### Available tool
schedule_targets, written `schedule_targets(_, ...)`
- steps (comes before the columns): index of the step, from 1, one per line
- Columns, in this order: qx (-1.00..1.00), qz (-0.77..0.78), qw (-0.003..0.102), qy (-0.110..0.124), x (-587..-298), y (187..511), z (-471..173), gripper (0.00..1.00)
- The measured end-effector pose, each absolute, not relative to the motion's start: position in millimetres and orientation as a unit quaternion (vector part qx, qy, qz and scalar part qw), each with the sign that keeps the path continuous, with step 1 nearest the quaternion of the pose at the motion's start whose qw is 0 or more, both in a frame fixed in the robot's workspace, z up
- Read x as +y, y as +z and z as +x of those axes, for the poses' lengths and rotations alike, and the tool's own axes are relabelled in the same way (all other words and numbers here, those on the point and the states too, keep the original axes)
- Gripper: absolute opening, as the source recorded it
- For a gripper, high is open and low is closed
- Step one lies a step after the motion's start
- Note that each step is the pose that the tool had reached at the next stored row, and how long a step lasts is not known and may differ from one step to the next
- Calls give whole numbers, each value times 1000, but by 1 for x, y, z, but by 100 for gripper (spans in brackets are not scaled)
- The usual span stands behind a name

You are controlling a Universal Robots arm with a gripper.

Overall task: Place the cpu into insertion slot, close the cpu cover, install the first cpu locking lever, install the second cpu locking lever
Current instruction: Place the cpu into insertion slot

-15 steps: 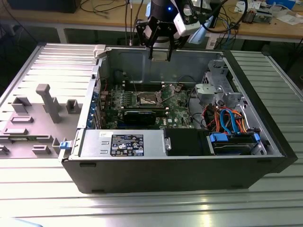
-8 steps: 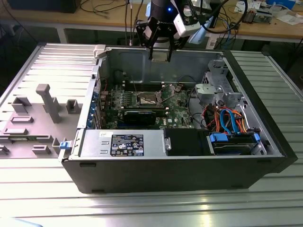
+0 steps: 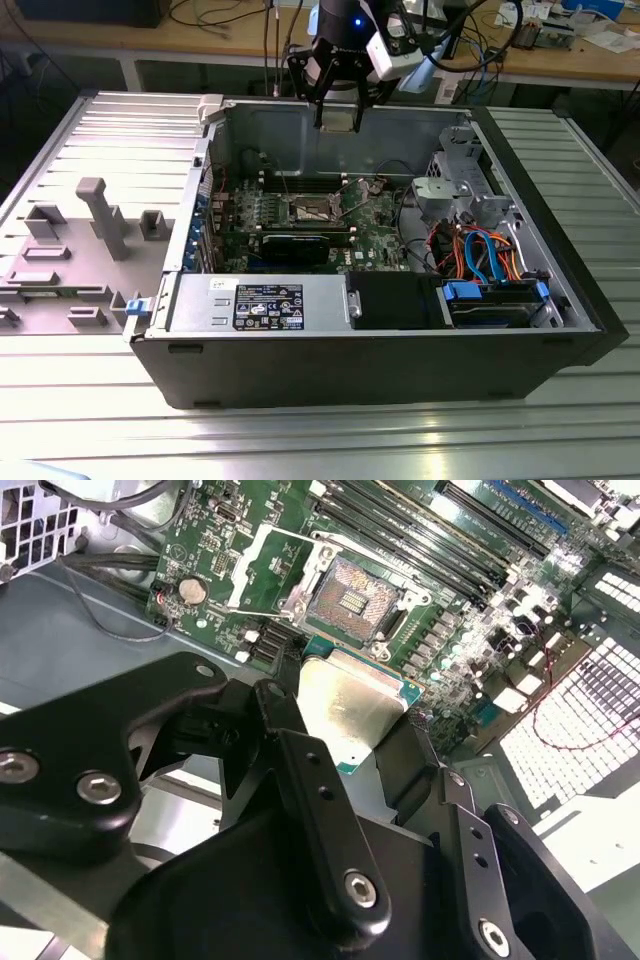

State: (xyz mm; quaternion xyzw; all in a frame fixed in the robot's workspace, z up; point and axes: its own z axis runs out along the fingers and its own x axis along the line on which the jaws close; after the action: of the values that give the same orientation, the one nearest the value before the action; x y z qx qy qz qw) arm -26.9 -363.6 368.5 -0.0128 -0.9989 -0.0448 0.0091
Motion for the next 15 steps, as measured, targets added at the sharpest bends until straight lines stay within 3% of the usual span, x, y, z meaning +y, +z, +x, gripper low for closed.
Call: schedule_targets(15,-999,-13,9,-45,-365,364,-27,55)
